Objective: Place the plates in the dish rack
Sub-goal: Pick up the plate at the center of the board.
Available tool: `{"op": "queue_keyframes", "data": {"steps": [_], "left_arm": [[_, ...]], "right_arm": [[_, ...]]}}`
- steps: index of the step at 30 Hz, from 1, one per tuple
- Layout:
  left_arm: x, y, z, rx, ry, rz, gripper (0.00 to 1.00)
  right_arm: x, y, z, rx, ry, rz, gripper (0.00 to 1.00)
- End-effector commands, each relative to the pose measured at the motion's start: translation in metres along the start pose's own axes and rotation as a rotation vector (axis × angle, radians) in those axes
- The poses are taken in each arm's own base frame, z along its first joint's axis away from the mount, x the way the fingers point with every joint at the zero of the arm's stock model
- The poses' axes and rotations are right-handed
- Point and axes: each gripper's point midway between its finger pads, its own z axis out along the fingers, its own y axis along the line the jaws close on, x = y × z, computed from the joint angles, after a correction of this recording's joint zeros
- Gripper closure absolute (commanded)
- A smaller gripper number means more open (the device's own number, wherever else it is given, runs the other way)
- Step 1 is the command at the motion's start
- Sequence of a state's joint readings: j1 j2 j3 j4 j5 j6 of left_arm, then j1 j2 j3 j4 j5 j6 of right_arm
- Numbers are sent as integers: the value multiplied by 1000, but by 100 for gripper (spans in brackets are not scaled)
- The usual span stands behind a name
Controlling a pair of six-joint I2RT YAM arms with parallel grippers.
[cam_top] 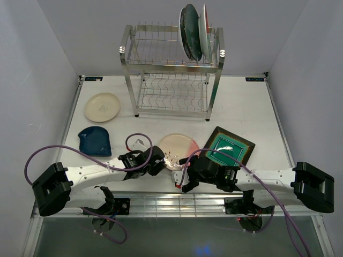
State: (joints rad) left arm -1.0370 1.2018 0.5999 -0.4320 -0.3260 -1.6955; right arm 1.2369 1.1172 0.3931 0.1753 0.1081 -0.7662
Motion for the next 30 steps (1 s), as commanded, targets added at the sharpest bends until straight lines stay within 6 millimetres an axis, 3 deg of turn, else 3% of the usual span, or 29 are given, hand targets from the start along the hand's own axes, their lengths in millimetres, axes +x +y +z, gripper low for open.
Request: {"op": "queue_keyframes", "data": {"steps": [1, 7, 10, 23, 30], "left_arm": [[9, -46, -15, 139, 43, -53, 100], [10, -45, -18, 147, 48, -50, 100], [9, -45, -21, 159, 49, -53, 100], [7, -43, -23, 167, 43, -60, 100], [3, -43, -23, 181, 18, -39, 100]], "right_arm": [[-7, -12, 7, 72, -29, -8, 11], [-1, -21, 22, 124, 0, -52, 13], [0, -22, 29, 128, 6, -55, 19], [-2, -25, 29, 141, 1, -65, 89], [-10, -30, 23, 162, -35, -52, 92]]}}
